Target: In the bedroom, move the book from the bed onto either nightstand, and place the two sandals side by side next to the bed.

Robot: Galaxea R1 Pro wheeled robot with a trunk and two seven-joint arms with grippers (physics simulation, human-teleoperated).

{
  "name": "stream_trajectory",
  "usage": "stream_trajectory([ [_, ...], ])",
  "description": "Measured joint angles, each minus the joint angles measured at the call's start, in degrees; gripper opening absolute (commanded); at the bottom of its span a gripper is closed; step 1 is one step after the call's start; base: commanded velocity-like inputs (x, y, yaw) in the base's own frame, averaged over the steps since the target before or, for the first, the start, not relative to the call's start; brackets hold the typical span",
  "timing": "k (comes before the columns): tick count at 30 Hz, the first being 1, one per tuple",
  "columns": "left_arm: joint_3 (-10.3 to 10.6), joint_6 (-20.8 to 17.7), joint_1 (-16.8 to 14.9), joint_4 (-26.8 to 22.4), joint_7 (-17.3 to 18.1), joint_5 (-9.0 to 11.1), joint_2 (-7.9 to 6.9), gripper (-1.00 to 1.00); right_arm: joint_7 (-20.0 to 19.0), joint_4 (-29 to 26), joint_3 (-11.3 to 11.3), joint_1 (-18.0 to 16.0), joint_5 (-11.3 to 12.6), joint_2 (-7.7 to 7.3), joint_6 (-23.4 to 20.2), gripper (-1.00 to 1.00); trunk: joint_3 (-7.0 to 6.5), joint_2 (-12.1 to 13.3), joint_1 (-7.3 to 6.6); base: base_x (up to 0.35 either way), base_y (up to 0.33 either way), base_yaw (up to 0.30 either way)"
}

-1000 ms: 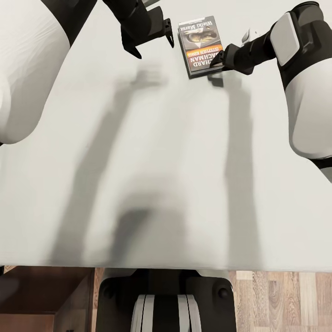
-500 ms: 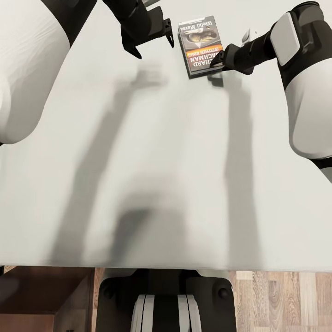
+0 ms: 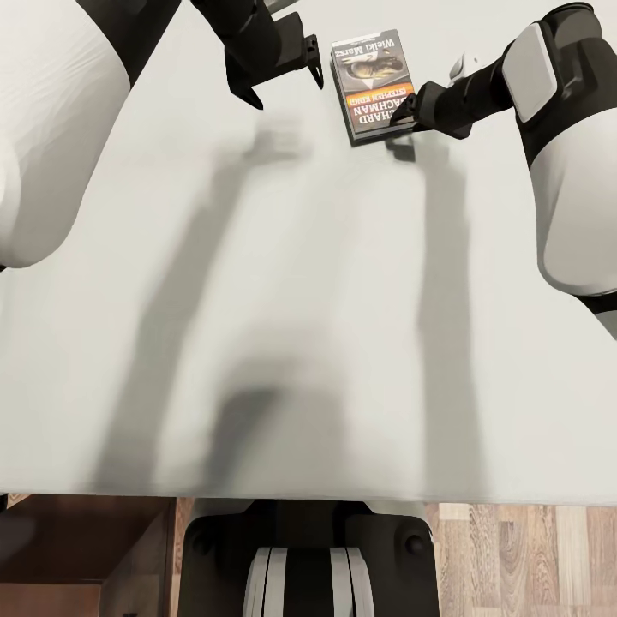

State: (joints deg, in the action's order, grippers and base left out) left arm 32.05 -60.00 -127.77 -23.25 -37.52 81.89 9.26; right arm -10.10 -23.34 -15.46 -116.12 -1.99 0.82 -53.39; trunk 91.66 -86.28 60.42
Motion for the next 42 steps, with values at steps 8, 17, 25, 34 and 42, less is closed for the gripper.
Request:
stream_trajectory([
  [8, -0.01, 0.0, 0.01, 0.0, 0.01, 0.02, 0.0, 1.0, 0.0, -0.01, 0.03, 0.0, 0.01, 0.0, -0.02, -1.0, 0.0, 0.0, 0.0, 0.0, 0.0, 0.0],
  [17, -0.01, 0.0, -0.02, 0.01, 0.03, 0.03, 0.0, 1.0, 0.03, -0.05, 0.17, 0.0, 0.24, -0.06, -0.08, -1.0, 0.0, 0.0, 0.02, 0.0, 0.0, 0.0],
  [25, 0.01, 0.0, -0.02, 0.0, 0.06, -0.01, 0.0, 1.0, 0.04, -0.06, 0.15, 0.0, 0.17, -0.04, -0.08, -1.0, 0.0, 0.0, 0.01, 0.0, 0.0, 0.0],
  [34, 0.01, 0.0, -0.04, 0.04, 0.07, -0.04, -0.04, 1.0, 0.07, -0.07, 0.13, 0.0, 0.12, -0.01, -0.09, -1.0, 0.0, 0.0, 0.01, 0.0, 0.0, 0.0],
  [42, 0.01, 0.0, -0.05, 0.08, 0.07, -0.04, -0.15, 1.0, 0.07, -0.07, 0.11, 0.0, 0.1, -0.01, -0.08, -1.0, 0.0, 0.0, 0.01, 0.0, 0.0, 0.0],
])
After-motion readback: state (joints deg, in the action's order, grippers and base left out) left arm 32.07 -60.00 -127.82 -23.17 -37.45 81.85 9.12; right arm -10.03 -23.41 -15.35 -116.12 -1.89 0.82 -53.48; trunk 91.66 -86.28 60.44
